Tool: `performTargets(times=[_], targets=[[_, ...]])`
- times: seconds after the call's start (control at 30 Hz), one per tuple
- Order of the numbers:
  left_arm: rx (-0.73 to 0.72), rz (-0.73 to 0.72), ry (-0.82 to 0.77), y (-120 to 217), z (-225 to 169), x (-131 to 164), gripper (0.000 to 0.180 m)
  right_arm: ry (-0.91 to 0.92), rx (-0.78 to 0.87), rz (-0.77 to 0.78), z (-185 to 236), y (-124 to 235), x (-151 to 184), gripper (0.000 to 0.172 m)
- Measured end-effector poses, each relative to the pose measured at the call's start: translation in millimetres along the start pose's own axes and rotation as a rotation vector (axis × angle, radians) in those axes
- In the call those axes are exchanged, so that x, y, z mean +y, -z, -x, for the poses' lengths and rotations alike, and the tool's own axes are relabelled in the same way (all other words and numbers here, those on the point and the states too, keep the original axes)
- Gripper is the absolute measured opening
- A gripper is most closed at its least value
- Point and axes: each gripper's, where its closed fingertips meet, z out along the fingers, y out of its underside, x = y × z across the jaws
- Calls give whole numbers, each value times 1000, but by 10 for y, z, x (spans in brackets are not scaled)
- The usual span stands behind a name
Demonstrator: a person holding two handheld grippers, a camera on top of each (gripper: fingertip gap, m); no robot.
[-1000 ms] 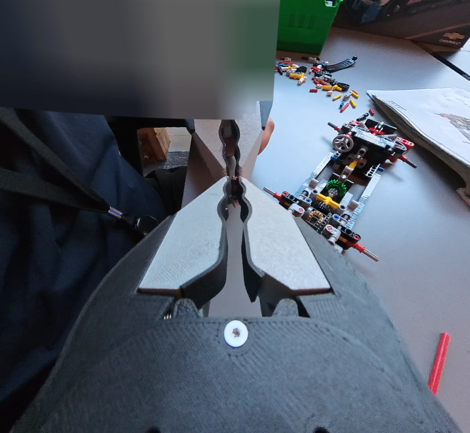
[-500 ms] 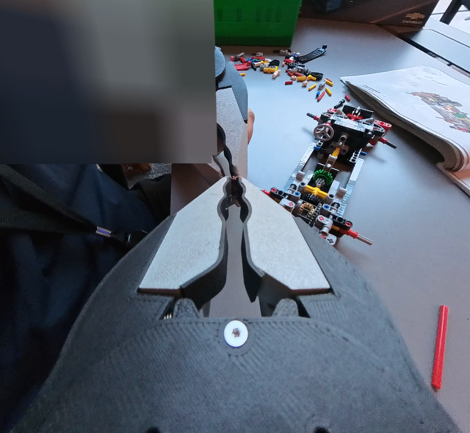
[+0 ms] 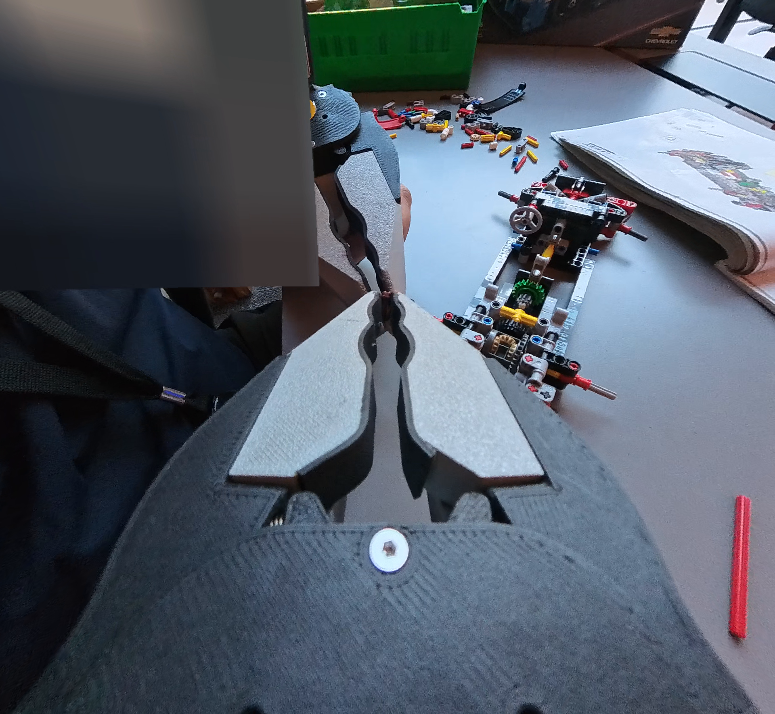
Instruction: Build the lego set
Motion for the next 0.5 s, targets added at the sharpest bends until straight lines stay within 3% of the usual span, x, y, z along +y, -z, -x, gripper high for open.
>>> performTargets(times=[0.43, 0.5], targets=[[-37, -14, -69, 17, 8, -22, 2, 9, 4, -10, 21, 8, -27, 1], [-26, -16, -76, 20, -1, -21, 2, -18, -44, -13, 57, 38, -37, 15]])
